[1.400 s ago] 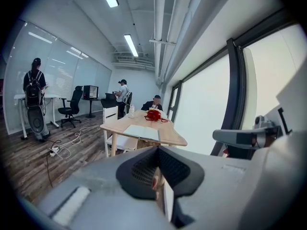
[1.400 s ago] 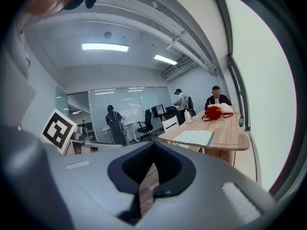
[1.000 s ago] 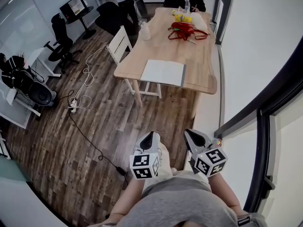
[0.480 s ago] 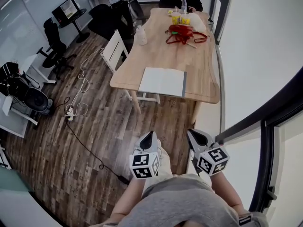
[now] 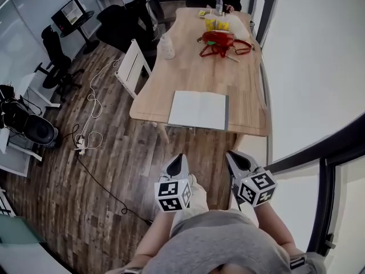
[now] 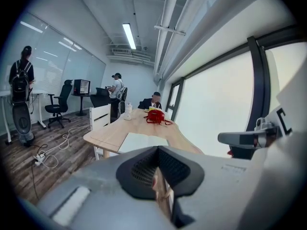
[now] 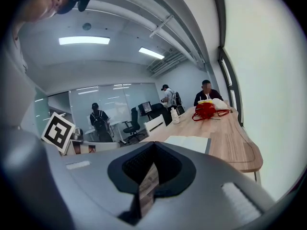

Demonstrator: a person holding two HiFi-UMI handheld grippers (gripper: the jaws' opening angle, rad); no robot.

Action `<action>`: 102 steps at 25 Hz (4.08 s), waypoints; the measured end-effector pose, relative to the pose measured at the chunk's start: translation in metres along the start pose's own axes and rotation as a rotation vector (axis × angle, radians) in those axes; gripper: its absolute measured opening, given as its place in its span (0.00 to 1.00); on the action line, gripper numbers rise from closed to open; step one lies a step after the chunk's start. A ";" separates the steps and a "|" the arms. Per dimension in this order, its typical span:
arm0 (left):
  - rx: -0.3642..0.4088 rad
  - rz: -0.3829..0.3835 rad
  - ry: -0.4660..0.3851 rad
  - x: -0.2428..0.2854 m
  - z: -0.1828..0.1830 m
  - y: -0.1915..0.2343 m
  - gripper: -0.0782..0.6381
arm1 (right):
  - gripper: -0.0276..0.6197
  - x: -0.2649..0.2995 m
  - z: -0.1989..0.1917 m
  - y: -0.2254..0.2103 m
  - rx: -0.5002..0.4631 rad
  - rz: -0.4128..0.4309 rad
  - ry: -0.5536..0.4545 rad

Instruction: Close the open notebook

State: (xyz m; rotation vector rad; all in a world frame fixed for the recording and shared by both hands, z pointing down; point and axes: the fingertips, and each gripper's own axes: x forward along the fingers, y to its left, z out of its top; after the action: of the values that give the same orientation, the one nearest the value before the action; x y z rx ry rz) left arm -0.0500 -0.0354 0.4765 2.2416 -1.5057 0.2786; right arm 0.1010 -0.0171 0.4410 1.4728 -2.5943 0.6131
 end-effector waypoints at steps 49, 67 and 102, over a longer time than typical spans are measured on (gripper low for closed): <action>0.099 -0.222 0.135 0.189 0.064 0.094 0.12 | 0.17 0.151 -0.089 -0.169 0.330 -0.486 0.227; 0.126 -0.202 0.165 0.196 0.058 0.090 0.12 | 0.38 0.160 -0.148 -0.186 0.457 -0.497 0.355; 0.135 -0.239 0.132 0.188 0.062 0.082 0.12 | 0.05 0.146 -0.068 -0.159 0.371 -0.486 0.152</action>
State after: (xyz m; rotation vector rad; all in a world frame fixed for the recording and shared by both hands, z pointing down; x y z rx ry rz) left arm -0.0556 -0.2466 0.5140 2.4276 -1.1700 0.4560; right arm 0.1500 -0.1793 0.5905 1.9765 -1.9665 1.1165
